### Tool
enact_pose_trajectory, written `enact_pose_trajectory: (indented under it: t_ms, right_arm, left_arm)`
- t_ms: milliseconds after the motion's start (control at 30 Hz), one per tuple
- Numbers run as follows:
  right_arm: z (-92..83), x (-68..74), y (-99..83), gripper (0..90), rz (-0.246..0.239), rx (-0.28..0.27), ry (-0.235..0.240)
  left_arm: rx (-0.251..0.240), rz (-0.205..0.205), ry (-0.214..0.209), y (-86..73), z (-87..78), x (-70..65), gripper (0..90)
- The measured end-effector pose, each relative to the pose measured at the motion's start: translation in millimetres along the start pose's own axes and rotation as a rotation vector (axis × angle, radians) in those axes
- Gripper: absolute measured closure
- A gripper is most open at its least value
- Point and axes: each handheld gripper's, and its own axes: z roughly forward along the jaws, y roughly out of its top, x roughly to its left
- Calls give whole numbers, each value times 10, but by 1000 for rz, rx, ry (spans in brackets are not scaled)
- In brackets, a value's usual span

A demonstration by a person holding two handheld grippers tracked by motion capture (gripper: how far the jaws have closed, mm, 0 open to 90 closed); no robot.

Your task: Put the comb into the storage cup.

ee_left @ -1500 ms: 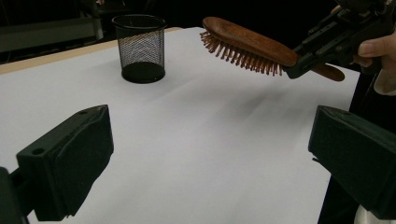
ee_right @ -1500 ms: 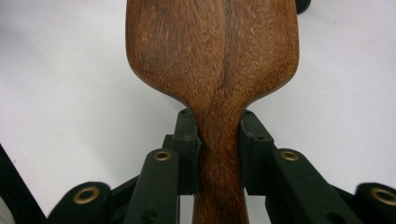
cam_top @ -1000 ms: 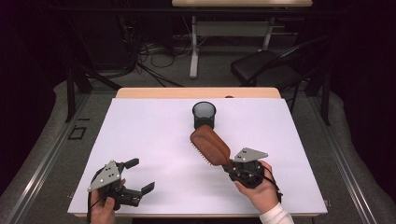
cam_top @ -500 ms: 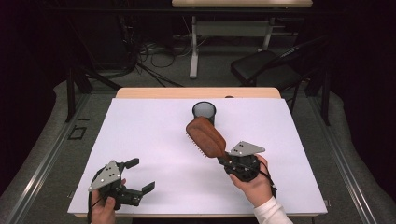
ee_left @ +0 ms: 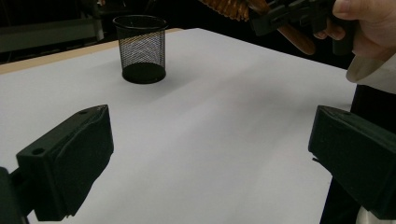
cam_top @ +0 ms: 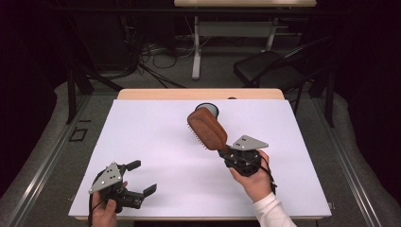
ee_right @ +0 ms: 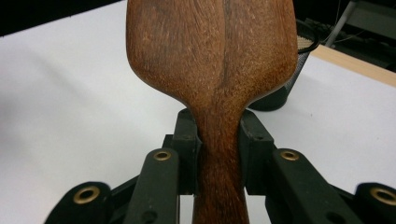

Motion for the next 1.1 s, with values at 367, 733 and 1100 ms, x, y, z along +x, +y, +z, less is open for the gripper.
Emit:
enact_pose_trajectory:
  t_ms: [367,733,1100]
  right_arm:
    - [17,-18,2,723,0,-50,-22]
    - [66,10,-62,722,-17,-82,-31]
    - [87,43,-61,722,-40,-111,-37]
  left_arm:
    - [7,-22,-4,-2,14,10,1]
    - [11,-71,-16,-1,94,39,1]
    - [23,-111,-11,-2,155,70,1]
